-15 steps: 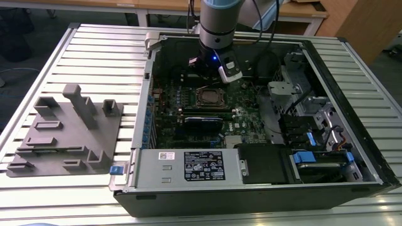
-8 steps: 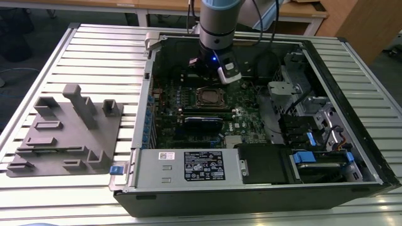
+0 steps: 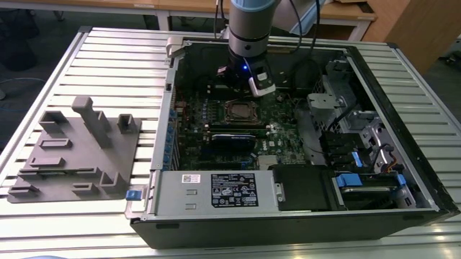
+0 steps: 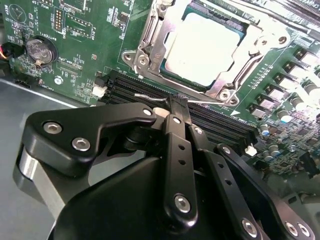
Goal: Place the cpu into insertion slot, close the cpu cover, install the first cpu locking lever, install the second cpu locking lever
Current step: 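Install the first cpu locking lever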
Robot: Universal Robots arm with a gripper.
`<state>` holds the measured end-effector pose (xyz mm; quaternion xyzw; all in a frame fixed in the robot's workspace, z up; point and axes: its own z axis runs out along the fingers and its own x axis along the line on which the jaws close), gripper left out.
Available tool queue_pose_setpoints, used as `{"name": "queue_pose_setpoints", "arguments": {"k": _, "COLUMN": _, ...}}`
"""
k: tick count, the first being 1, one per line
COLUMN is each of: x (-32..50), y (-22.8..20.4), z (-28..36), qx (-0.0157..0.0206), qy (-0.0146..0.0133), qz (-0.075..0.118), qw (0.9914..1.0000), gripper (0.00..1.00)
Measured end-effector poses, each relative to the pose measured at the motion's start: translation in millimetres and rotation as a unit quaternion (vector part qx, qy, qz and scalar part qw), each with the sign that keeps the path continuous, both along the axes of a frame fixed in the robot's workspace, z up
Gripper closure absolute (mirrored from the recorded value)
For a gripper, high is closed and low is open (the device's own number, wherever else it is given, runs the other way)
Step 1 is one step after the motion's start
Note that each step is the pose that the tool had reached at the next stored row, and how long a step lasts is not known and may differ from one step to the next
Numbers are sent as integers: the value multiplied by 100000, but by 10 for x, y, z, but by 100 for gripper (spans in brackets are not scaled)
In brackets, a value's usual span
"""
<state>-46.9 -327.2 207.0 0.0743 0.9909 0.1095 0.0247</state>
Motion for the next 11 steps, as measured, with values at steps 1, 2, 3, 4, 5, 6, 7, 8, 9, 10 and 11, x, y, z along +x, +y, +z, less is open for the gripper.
{"name": "queue_pose_setpoints", "arguments": {"k": 1, "x": 0, "y": 3, "z": -1, "qx": -6, "qy": -1, "qz": -394, "qw": 99999, "gripper": 89}}
{"name": "queue_pose_setpoints", "arguments": {"k": 2, "x": 1, "y": 7, "z": -2, "qx": -43, "qy": -1, "qz": -773, "qw": 99997, "gripper": 89}}
{"name": "queue_pose_setpoints", "arguments": {"k": 3, "x": 2, "y": 13, "z": -1, "qx": -127, "qy": 0, "qz": -1110, "qw": 99994, "gripper": 89}}
{"name": "queue_pose_setpoints", "arguments": {"k": 4, "x": 4, "y": 19, "z": -2, "qx": -210, "qy": -1, "qz": -1454, "qw": 99989, "gripper": 89}}
{"name": "queue_pose_setpoints", "arguments": {"k": 5, "x": 6, "y": 24, "z": -2, "qx": -287, "qy": -2, "qz": -1793, "qw": 99984, "gripper": 89}}
{"name": "queue_pose_setpoints", "arguments": {"k": 6, "x": 9, "y": 27, "z": -2, "qx": -351, "qy": -3, "qz": -2186, "qw": 99975, "gripper": 89}}
{"name": "queue_pose_setpoints", "arguments": {"k": 7, "x": 11, "y": 29, "z": -2, "qx": -407, "qy": -3, "qz": -2656, "qw": 99964, "gripper": 89}}
{"name": "queue_pose_setpoints", "arguments": {"k": 8, "x": 12, "y": 32, "z": -2, "qx": -468, "qy": -8, "qz": -3182, "qw": 99948, "gripper": 89}}
{"name": "queue_pose_setpoints", "arguments": {"k": 9, "x": 13, "y": 35, "z": -3, "qx": -534, "qy": -16, "qz": -3686, "qw": 99931, "gripper": 89}}
{"name": "queue_pose_setpoints", "arguments": {"k": 10, "x": 14, "y": 39, "z": -3, "qx": -589, "qy": -22, "qz": -4142, "qw": 99912, "gripper": 89}}
{"name": "queue_pose_setpoints", "arguments": {"k": 11, "x": 14, "y": 43, "z": -3, "qx": -637, "qy": -25, "qz": -4520, "qw": 99896, "gripper": 89}}
